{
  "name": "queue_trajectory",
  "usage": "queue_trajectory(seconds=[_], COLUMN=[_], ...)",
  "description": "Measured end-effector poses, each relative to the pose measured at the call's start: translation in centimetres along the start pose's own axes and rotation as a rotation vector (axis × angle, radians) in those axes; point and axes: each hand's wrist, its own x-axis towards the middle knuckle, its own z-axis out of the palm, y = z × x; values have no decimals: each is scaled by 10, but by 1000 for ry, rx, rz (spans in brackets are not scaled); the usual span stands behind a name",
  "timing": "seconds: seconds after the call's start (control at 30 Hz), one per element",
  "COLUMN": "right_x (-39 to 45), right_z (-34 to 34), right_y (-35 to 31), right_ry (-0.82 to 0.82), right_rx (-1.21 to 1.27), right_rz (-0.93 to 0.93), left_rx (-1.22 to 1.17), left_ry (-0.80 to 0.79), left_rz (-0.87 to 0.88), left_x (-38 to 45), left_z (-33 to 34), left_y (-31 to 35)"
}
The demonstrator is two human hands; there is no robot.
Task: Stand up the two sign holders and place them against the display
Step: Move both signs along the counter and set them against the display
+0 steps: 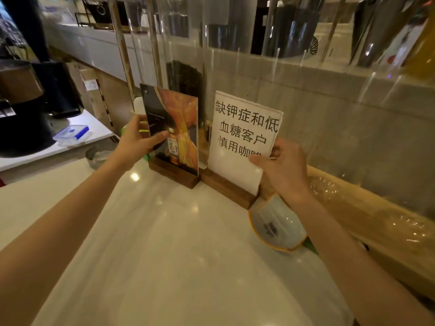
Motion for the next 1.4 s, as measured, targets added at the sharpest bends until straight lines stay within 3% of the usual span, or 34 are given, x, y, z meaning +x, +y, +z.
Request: queue_trajectory(seconds=[0.93,1.1,1.23,1.4], right_x=[-6,-7,-6,-5], right_z=[4,0,-2,-3], right_y=[5,3,1,-1], right_ry=[55,-12,-73,-57], right_rx=[-121,-127,-111,-90], right_rz=[-58,-22,-5,10], left_rx=[-184,7,289,593], left_ry=[-51,-46,28,-143], left_rz=[19,33,46,79], left_x=[25,21,-5,-36], left_z=[36,34,42,52], left_y=[1,6,-2,-19])
